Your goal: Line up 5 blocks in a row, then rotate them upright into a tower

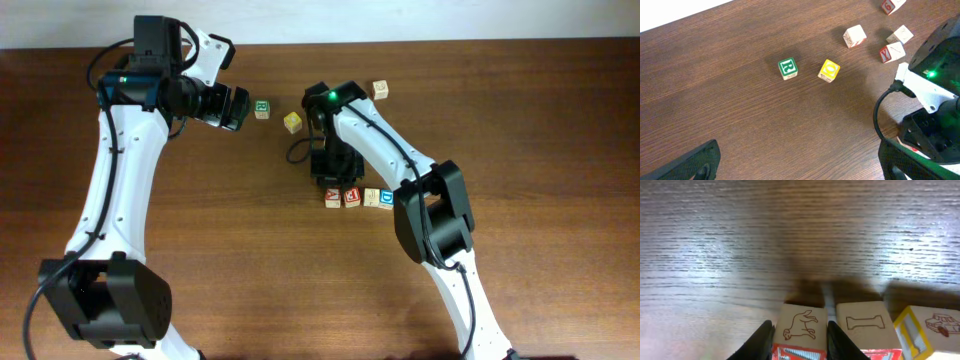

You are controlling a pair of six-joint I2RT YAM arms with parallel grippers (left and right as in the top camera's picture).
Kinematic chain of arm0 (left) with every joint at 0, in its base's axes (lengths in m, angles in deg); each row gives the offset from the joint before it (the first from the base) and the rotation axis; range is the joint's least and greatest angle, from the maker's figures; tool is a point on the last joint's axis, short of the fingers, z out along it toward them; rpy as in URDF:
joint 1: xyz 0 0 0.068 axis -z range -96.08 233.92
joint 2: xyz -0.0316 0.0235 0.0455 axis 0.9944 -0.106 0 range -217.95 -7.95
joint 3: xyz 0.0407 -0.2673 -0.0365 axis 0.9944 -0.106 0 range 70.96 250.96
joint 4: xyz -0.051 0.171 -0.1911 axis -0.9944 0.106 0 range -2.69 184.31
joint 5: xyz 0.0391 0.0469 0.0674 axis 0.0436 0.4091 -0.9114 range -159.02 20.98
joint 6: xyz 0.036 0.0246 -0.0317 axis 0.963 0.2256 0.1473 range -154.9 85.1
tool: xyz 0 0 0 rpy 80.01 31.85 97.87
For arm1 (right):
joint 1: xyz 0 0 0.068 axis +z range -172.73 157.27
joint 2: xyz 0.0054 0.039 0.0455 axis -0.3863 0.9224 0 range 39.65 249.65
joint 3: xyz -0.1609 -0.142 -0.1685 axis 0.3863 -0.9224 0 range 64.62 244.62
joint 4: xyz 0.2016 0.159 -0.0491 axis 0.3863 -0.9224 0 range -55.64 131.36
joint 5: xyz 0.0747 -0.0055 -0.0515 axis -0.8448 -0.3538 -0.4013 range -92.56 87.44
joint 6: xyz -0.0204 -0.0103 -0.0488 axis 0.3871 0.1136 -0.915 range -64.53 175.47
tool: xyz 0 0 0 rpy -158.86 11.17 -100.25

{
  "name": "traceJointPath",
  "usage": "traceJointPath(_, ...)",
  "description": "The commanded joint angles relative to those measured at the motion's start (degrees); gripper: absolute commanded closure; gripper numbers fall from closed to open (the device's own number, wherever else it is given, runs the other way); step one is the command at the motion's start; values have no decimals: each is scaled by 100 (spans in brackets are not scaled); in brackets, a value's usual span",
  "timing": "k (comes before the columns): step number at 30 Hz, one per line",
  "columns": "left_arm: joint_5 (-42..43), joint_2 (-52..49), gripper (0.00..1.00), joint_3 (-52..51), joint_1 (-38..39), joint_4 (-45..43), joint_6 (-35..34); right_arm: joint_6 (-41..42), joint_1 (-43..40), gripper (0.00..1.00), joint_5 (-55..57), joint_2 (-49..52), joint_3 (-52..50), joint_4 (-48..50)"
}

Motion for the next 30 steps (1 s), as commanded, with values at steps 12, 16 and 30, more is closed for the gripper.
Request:
traceJointPath(12, 85, -61, 1, 101, -9, 9, -39, -400, -437, 47, 446, 81, 1812, -313)
traceJointPath(16, 85, -61, 1, 101, -11, 9, -39, -398, -831, 47, 1611, 98, 1663, 822)
traceJointPath(30, 85, -61, 1, 101, -11, 9, -39, -155, -682, 56, 1661, 101, 35, 2830)
